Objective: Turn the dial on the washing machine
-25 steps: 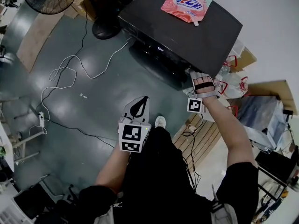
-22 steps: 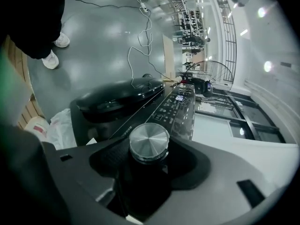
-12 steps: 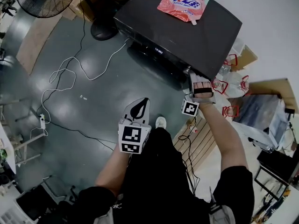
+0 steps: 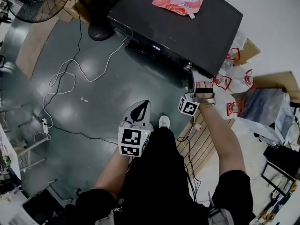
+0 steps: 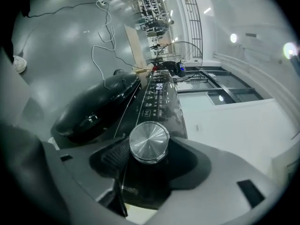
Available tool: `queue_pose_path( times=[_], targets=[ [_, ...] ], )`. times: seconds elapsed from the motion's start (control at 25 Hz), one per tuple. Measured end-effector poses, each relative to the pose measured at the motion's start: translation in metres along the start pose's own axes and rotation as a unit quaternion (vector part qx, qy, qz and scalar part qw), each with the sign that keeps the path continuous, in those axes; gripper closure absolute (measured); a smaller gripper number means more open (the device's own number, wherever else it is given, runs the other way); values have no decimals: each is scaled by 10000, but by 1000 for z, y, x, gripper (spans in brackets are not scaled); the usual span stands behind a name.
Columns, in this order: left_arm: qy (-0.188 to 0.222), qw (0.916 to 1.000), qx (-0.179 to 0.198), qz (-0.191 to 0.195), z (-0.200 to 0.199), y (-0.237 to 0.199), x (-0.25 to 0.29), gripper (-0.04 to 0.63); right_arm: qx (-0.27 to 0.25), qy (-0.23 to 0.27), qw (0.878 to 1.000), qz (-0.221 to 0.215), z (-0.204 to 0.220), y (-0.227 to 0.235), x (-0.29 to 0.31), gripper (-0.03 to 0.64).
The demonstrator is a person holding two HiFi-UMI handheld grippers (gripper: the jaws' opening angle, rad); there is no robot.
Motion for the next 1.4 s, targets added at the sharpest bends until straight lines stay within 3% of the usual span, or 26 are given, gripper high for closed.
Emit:
queue_pose_path(
  times=[0.48, 0.76, 1.12, 1.4],
  targets=[
    [-189, 9997, 129, 96, 18, 3, 6, 583, 1146, -414, 9921, 285, -6, -3, 1, 347],
    [-218, 9996, 158, 29, 19, 0, 0, 583, 2298, -952, 9678, 386, -12, 0, 0, 348],
    [-193, 9997, 154, -16, 18, -5, -3, 583, 2695, -1041, 9568, 319, -18, 5, 4, 348],
    [-202, 9996, 173, -57, 19, -10, -6, 583, 3257, -1451, 9335, 381, -19, 6, 5, 350]
  ],
)
Point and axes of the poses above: the fingertips, and each gripper's own axes: x forward along the fingers, y to its right, z out of its underside, the point moved 9 cm from there along -x, backward along the fingers, and after that the axes turned 5 degrees about z, right-handed, at the moved point
